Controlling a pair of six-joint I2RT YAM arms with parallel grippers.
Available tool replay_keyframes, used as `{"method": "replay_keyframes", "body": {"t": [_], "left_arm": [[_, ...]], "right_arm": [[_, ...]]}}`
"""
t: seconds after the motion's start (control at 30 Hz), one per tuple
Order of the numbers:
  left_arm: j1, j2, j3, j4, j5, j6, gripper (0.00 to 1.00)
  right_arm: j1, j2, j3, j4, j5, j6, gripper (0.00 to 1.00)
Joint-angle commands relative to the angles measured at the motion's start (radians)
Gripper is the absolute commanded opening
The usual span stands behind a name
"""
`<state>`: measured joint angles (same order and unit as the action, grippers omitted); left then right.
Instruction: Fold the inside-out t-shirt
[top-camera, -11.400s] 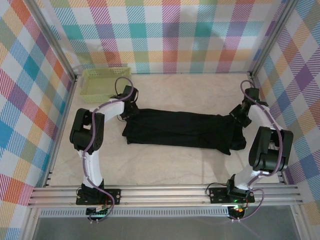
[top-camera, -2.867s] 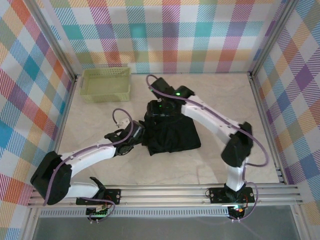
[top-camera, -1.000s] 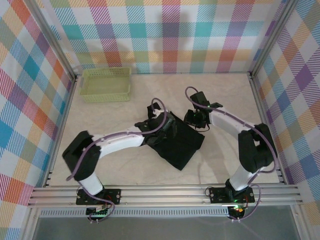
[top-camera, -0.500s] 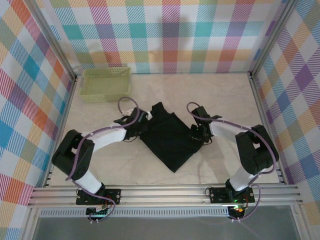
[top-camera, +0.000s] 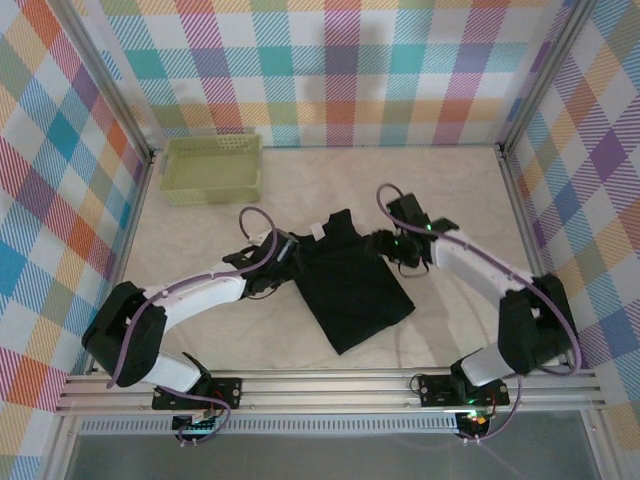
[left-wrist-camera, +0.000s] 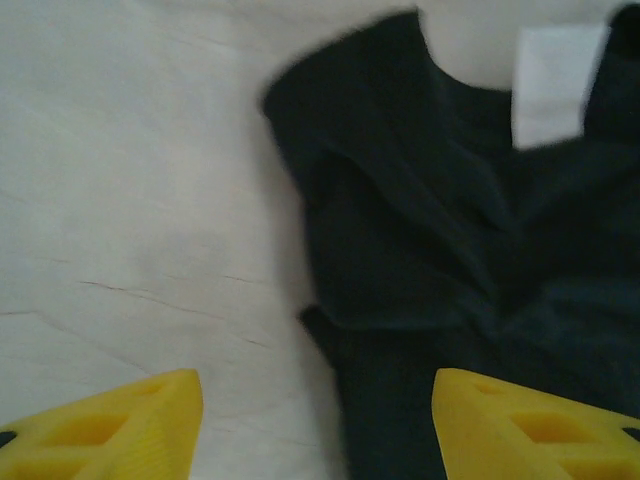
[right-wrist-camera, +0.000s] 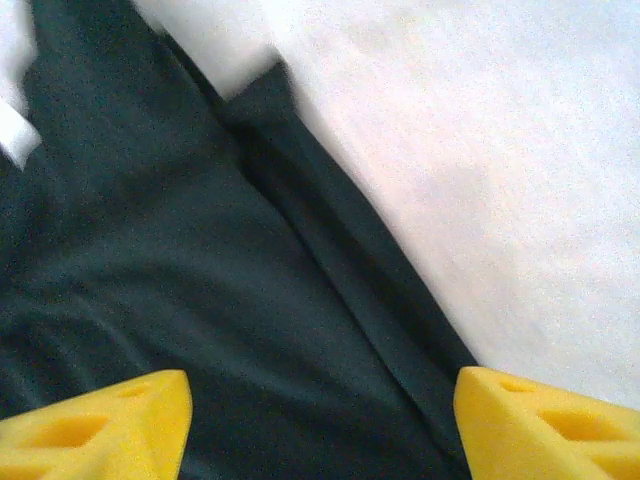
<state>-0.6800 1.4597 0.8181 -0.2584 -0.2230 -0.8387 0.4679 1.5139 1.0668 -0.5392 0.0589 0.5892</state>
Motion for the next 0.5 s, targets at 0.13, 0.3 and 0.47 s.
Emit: {"method": "replay_keyframes", "body": {"t": [0.13,0.3,0.47], "left_arm": [[0.017,0.149,0.035,0.119,0.099,-0.035,0.65],[0.029,0.236,0.052,0.172,0.154,-0.043,0.65],[0.037,0.295,0.054,0.241,0.203,-0.046,0.55]], "right_arm": [[-0.012,0.314,0.241,-0.018,-0.070,-0.227,0.91],[-0.012,0.429,0.303,-0.053,-0.051,-0.249,0.93],[-0.011,0.485,0.308,-0.051,-0.134,-0.228,0.77]]}}
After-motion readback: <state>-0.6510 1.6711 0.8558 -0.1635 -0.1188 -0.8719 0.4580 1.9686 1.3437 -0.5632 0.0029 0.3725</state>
